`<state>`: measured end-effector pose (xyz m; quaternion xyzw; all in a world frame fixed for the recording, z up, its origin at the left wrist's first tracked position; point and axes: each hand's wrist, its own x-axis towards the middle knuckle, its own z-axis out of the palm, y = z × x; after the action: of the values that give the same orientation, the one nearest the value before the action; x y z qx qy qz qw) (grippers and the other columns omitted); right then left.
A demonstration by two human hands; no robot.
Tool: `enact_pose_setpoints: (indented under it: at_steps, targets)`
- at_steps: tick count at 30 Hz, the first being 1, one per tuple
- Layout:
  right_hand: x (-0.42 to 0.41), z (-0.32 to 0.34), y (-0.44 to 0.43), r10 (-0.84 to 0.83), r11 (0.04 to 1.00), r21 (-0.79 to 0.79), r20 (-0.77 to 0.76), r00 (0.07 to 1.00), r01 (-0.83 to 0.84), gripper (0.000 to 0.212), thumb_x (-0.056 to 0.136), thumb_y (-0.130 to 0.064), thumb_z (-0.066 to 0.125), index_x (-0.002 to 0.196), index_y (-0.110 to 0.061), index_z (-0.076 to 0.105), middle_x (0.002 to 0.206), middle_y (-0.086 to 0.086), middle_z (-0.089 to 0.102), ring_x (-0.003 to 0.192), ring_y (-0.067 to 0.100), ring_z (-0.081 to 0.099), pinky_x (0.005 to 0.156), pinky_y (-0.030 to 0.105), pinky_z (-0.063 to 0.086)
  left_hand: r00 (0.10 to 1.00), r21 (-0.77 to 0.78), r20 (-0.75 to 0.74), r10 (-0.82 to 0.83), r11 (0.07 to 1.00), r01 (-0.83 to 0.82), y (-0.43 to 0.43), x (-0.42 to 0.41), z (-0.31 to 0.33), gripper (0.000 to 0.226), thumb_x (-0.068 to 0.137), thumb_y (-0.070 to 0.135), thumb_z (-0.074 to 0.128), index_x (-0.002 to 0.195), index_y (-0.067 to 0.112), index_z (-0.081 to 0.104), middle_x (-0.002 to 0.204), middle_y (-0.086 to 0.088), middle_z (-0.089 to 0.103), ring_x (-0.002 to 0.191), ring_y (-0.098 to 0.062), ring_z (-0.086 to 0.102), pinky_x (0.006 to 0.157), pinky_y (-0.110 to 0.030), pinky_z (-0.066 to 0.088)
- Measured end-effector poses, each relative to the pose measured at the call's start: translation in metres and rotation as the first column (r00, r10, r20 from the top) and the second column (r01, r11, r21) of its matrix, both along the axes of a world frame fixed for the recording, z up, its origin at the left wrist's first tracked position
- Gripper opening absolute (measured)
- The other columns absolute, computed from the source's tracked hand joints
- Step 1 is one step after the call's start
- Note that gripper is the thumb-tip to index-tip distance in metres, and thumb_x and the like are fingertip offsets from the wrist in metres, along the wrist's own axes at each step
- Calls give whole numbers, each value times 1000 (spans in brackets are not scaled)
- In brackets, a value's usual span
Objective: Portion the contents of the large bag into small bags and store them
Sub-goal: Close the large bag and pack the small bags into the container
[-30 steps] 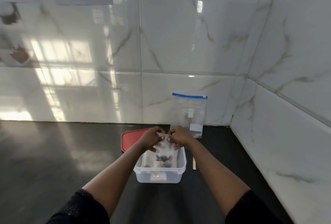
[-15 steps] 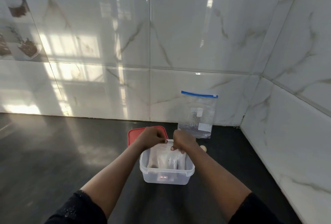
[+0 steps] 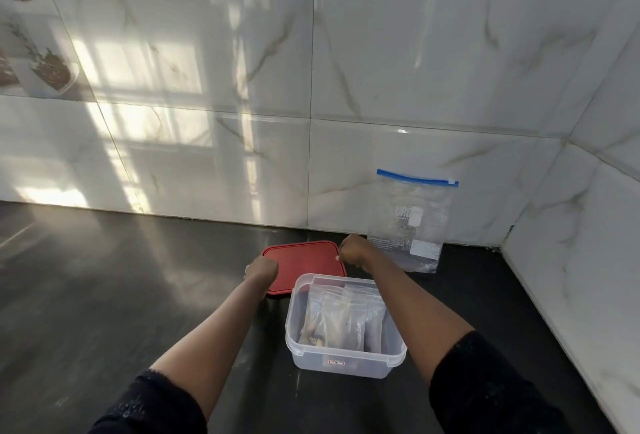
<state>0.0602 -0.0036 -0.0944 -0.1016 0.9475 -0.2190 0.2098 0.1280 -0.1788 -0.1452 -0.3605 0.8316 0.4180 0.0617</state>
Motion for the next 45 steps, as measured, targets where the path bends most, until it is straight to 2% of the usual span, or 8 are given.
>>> enact_pose_setpoints:
  at_steps: [10, 15, 17, 19, 28, 32, 36, 45]
  targets:
    - [-8, -23, -21, -239, 957, -118, 191, 952, 264, 48, 97, -26, 50, 135, 4, 46, 139, 18, 48, 127, 30, 49, 101, 31, 40, 969, 382, -79, 235, 905, -188, -18, -56, -60, 62, 72, 40, 38, 118, 1, 55, 119, -19, 58, 113, -37, 53, 100, -46, 44]
    - [-18, -10, -1, -635, 466, -538, 350, 688, 703, 49, 99, -36, 40, 119, 4, 58, 127, 22, 57, 114, 35, 57, 96, 44, 48, 757, 697, -189, 626, 629, -346, 3, -25, 7, 52, 95, 35, 34, 119, -9, 51, 124, -20, 57, 110, -36, 57, 95, -43, 48]
    - [-24, -5, 11, -599, 174, -622, 549, 583, 764, 32, 94, -30, 53, 107, -1, 61, 111, 15, 62, 96, 33, 62, 78, 47, 55, 705, 801, -201, 680, 528, -282, 10, -17, 24, 42, 101, 26, 30, 85, -6, 53, 80, -9, 64, 66, -17, 66, 59, -22, 55]
    - [-11, 12, 25, -529, 79, -648, 617, 583, 758, 19, 86, -7, 62, 104, 0, 61, 102, 16, 62, 82, 29, 61, 59, 40, 54, 699, 843, -190, 689, 480, -243, 13, -11, 30, 35, 99, 11, 32, 66, 8, 43, 43, -1, 50, 30, -7, 45, 36, -14, 42]
    - [51, 27, 66, -646, 395, -694, 256, 719, 602, 21, 66, 17, 59, 62, -3, 61, 72, 13, 60, 71, 25, 58, 59, 30, 47, 914, 742, -236, 329, 669, -49, 31, 45, 49, 19, 84, -16, 49, 100, -10, 56, 86, -14, 56, 73, -22, 56, 53, -29, 56]
    - [81, 18, 71, -612, 623, -618, -5, 791, 479, 19, 80, -2, 68, 96, 7, 70, 93, 19, 69, 90, 30, 66, 77, 30, 49, 892, 205, -441, 102, 979, -10, 45, 59, 46, 34, 83, 1, 60, 117, 6, 64, 114, -12, 67, 104, -26, 61, 97, -33, 46]
    - [99, 7, 73, -543, 785, -471, -209, 814, 403, 23, 92, -11, 56, 99, 5, 70, 97, 20, 70, 89, 28, 64, 70, 23, 42, 888, -69, -457, -48, 997, 19, 62, 72, 42, 28, 92, 12, 52, 116, 7, 65, 119, -12, 65, 115, -27, 56, 94, -26, 39]
    - [109, -12, 77, -619, 777, -338, -262, 740, 531, 28, 96, -14, 42, 97, -4, 69, 103, 14, 67, 100, 31, 61, 93, 40, 47, 900, -199, -416, -133, 979, 53, 73, 67, 25, 25, 94, 13, 45, 97, -2, 65, 103, -21, 61, 104, -31, 53, 86, -33, 40]
